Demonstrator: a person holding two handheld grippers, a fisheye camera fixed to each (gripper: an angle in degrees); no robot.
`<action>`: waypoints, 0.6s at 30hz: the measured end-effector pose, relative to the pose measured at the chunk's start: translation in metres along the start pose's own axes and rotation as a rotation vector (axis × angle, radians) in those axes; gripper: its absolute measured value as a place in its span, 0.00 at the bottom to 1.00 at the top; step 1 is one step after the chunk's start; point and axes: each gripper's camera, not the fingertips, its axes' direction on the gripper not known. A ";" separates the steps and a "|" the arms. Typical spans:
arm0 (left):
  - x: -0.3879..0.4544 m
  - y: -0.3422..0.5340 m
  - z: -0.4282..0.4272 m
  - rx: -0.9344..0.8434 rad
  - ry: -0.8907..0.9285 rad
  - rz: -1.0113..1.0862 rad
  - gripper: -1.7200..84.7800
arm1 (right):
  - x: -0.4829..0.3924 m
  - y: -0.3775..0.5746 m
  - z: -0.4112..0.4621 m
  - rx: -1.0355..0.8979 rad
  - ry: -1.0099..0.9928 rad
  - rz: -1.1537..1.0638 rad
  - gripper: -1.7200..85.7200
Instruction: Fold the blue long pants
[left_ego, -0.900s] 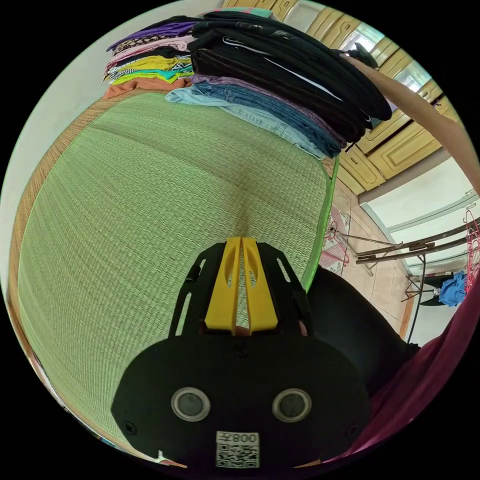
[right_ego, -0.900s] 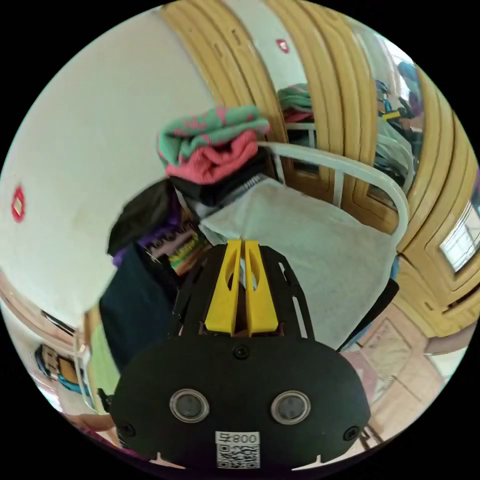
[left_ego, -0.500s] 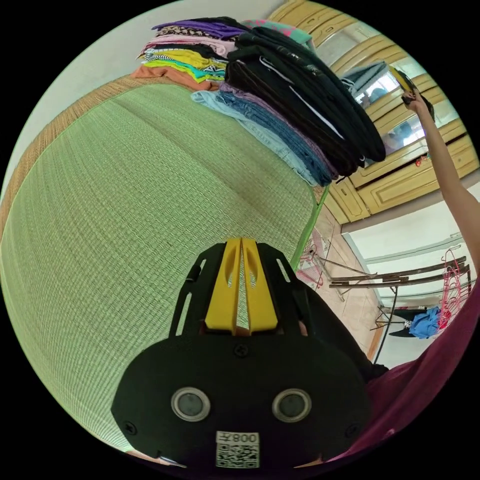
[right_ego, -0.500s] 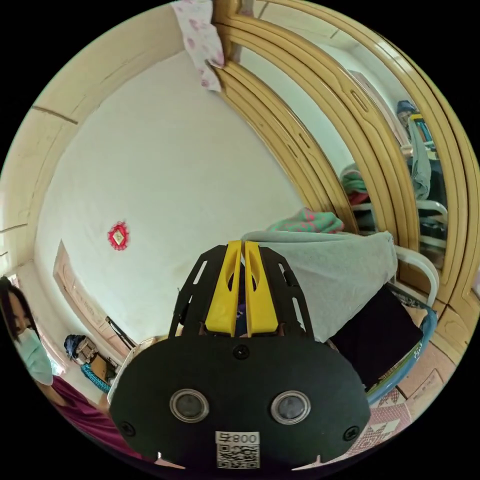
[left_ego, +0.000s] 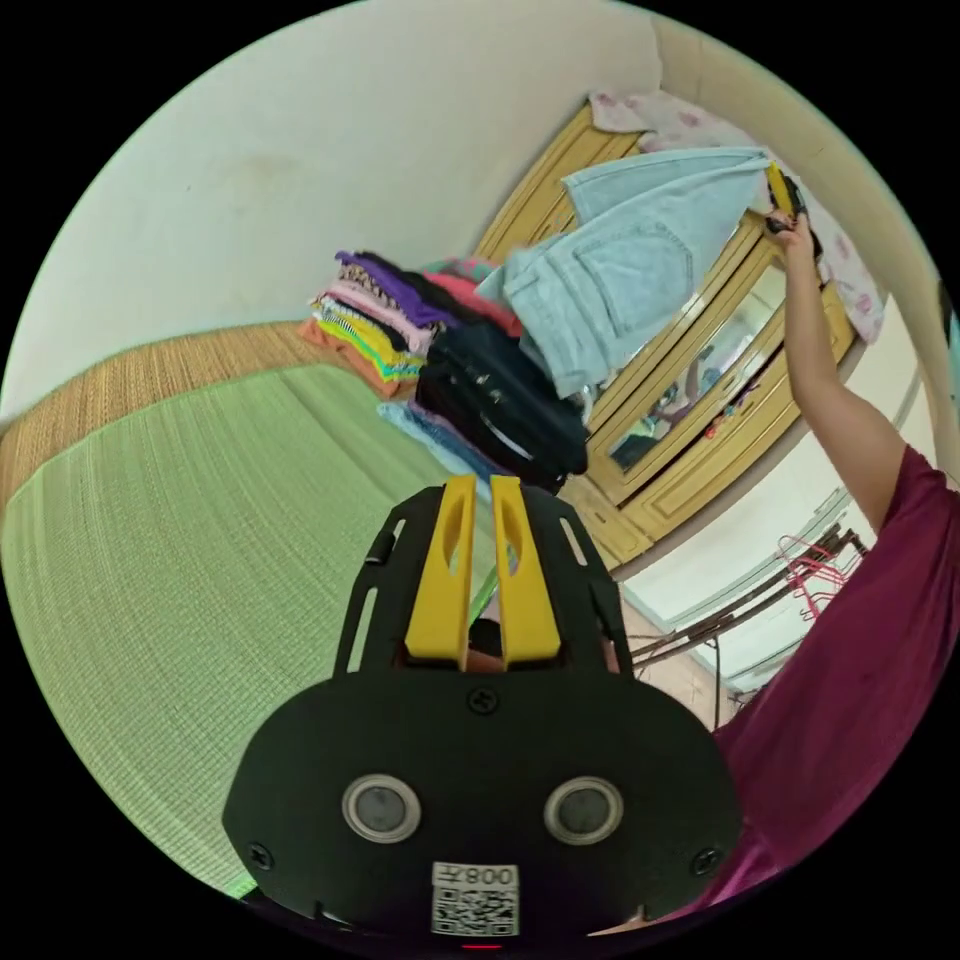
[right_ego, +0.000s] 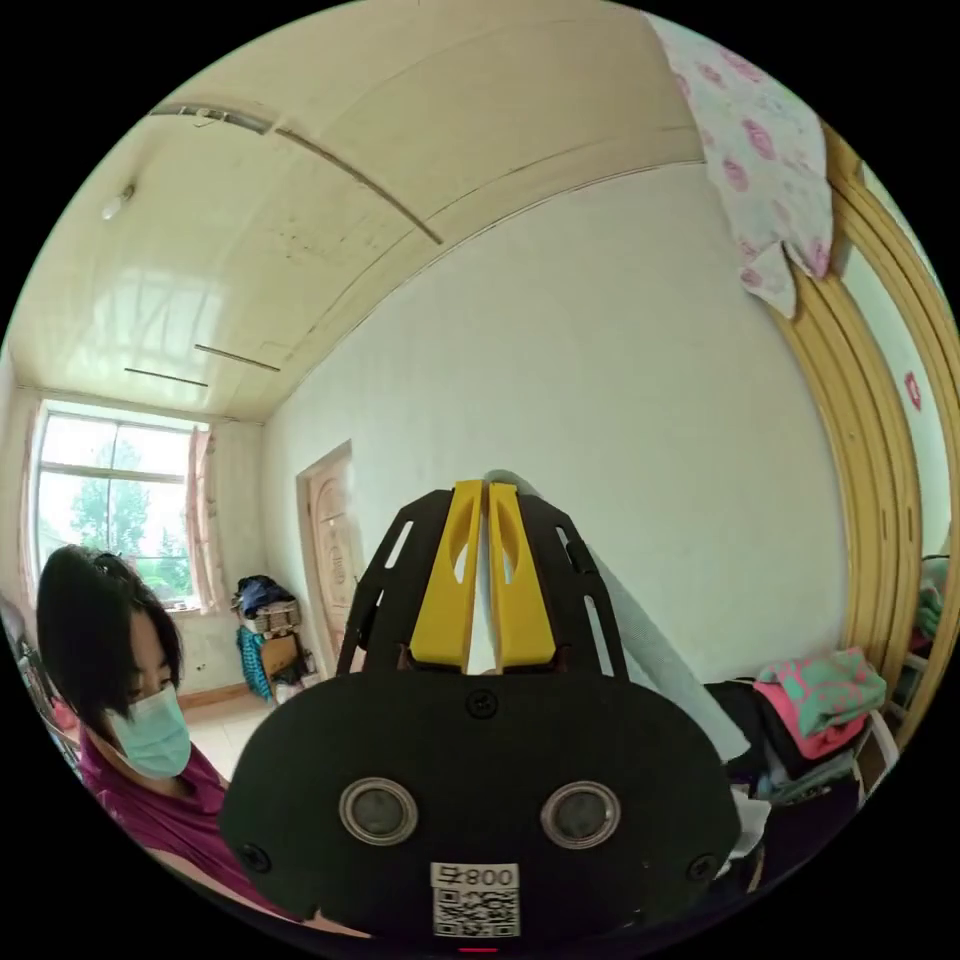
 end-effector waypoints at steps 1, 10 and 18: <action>0.003 0.010 -0.031 0.074 0.018 0.031 0.10 | -0.027 -0.004 0.013 -0.007 -0.039 -0.010 0.02; -0.015 0.128 -0.212 0.261 -0.034 0.140 0.16 | -0.140 0.079 0.146 -0.220 -0.339 0.081 0.02; -0.091 0.278 -0.318 0.140 -0.183 -0.053 0.06 | -0.134 0.223 0.279 -0.439 -0.359 0.284 0.02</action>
